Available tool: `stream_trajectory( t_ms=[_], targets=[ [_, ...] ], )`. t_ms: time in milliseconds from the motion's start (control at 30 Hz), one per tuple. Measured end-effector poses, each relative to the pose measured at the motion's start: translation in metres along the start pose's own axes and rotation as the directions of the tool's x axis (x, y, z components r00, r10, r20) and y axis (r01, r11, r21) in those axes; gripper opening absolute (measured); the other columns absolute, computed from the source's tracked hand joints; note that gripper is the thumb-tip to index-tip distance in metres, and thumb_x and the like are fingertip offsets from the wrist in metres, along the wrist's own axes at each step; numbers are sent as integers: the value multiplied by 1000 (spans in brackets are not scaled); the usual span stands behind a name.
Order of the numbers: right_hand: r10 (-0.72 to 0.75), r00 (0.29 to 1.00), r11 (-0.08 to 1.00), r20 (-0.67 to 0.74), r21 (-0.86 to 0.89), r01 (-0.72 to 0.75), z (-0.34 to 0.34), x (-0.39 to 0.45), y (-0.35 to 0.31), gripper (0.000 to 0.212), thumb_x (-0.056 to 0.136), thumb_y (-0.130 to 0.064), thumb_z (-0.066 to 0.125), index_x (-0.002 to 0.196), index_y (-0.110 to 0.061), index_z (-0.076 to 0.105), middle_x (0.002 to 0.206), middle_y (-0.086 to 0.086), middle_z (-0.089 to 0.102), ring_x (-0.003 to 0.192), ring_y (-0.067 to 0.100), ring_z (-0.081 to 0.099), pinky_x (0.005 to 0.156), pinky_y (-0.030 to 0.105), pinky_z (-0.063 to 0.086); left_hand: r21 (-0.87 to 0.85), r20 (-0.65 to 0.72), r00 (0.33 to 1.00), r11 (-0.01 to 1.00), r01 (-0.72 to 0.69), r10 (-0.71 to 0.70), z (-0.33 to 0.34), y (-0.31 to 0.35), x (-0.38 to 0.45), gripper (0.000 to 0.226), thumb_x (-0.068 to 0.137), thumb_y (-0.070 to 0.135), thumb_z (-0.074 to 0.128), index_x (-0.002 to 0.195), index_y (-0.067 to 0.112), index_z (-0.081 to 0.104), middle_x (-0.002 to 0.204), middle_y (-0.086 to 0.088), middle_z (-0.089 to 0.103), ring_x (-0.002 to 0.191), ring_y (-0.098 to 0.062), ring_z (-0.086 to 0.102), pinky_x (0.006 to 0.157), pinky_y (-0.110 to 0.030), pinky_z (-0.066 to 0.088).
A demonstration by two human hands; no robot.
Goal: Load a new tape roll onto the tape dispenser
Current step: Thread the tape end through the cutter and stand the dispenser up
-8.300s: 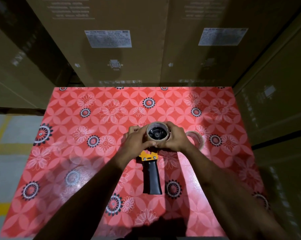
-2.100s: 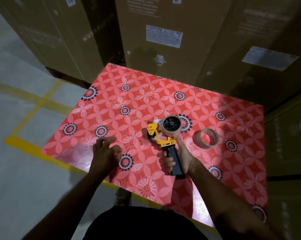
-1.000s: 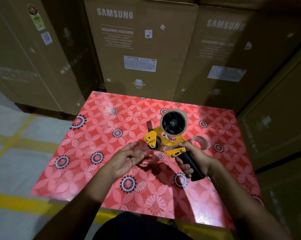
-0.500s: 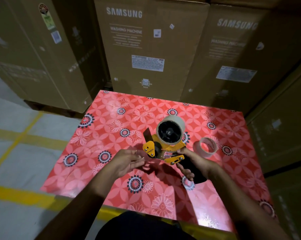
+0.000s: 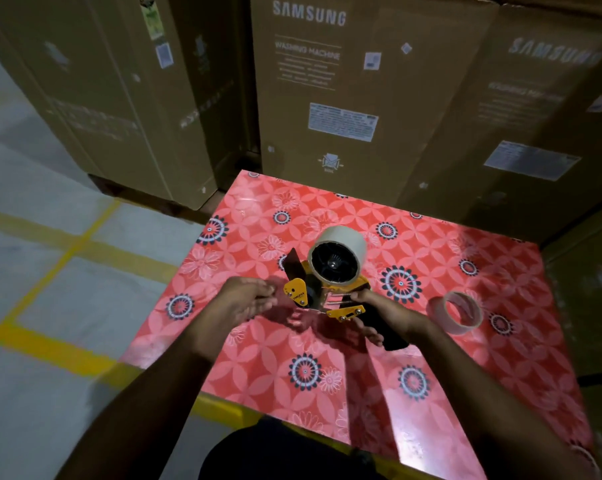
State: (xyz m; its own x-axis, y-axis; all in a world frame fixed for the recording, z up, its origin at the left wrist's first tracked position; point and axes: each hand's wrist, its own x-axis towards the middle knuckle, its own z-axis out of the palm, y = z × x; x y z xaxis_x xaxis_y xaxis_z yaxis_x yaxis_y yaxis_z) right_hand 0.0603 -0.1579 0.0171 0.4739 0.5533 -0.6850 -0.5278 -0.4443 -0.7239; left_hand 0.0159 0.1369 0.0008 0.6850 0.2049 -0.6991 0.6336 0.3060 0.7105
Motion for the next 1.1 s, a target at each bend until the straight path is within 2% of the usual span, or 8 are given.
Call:
stream_trajectory(
  t_ms=[233, 433, 567, 700, 833, 933, 1033, 1100],
  targets=[
    [13, 1000, 1000, -8, -1, -13, 0, 28, -23, 56, 82, -62, 53, 63, -9, 52, 49, 5, 36, 35, 14, 30, 38, 22, 30, 109, -190, 973, 987, -114, 134, -67, 11, 51, 11, 85, -7, 74, 96, -5, 75, 64, -12, 73, 51, -16, 62, 54, -25, 57],
    [-3, 997, 999, -82, -51, -1, 9, 68, -32, 56, 88, -62, 54, 66, -10, 53, 56, 8, 38, 43, 19, 29, 43, 27, 27, 254, -265, 936, 953, -165, 232, -82, 14, 103, 14, 82, -1, 78, 96, -3, 77, 52, -1, 67, 43, -13, 53, 48, -24, 47],
    [4, 990, 998, -140, -57, -12, 18, 89, -36, 57, 77, -63, 62, 77, -7, 53, 60, 7, 36, 47, 20, 26, 49, 34, 19, 480, -330, 866, 857, -188, 375, -76, 1, 117, 11, 85, 7, 77, 95, 7, 80, 83, -9, 78, 78, -27, 74, 73, -29, 57],
    [11, 991, 1000, -135, -22, -14, 27, 102, -31, 49, 74, -58, 66, 76, -11, 57, 58, 4, 30, 48, 18, 20, 54, 39, 13, 711, -288, 714, 642, -286, 638, -69, -15, 120, 14, 80, 12, 81, 90, 15, 72, 100, -12, 73, 99, -34, 66, 85, -32, 45],
    [37, 988, 999, -149, 8, -36, 30, 108, -20, 58, 78, -63, 66, 102, -11, 60, 60, 6, 31, 49, 19, 20, 53, 39, 13, 656, -534, 666, 752, -63, 522, -92, -21, 121, 62, 58, 41, 95, 101, 18, 58, 131, -13, 52, 126, -35, 43, 106, -51, 34],
    [32, 992, 999, -120, 21, -29, 32, 105, -25, 50, 83, -58, 63, 88, -8, 65, 57, 4, 35, 45, 17, 24, 50, 34, 15, 610, -584, 662, 792, -24, 470, -92, -24, 118, 63, 62, 43, 93, 109, 19, 59, 140, -13, 47, 131, -35, 38, 105, -47, 30],
    [20, 992, 1000, -126, -14, -22, 29, 101, -26, 48, 96, -45, 57, 56, -21, 68, 48, -3, 41, 42, 14, 28, 47, 29, 18, 729, -479, 631, 677, -101, 610, -83, -30, 117, 54, 81, 36, 80, 126, 16, 57, 149, -14, 45, 139, -34, 35, 109, -51, 29],
    [25, 991, 999, -133, -18, -28, 28, 100, -25, 49, 99, -41, 56, 57, -21, 70, 48, -4, 45, 40, 13, 31, 45, 25, 21, 877, -203, 622, 423, -229, 756, -83, -36, 117, 49, 96, 35, 62, 140, 16, 50, 156, -12, 41, 145, -33, 32, 116, -55, 25]
  ],
)
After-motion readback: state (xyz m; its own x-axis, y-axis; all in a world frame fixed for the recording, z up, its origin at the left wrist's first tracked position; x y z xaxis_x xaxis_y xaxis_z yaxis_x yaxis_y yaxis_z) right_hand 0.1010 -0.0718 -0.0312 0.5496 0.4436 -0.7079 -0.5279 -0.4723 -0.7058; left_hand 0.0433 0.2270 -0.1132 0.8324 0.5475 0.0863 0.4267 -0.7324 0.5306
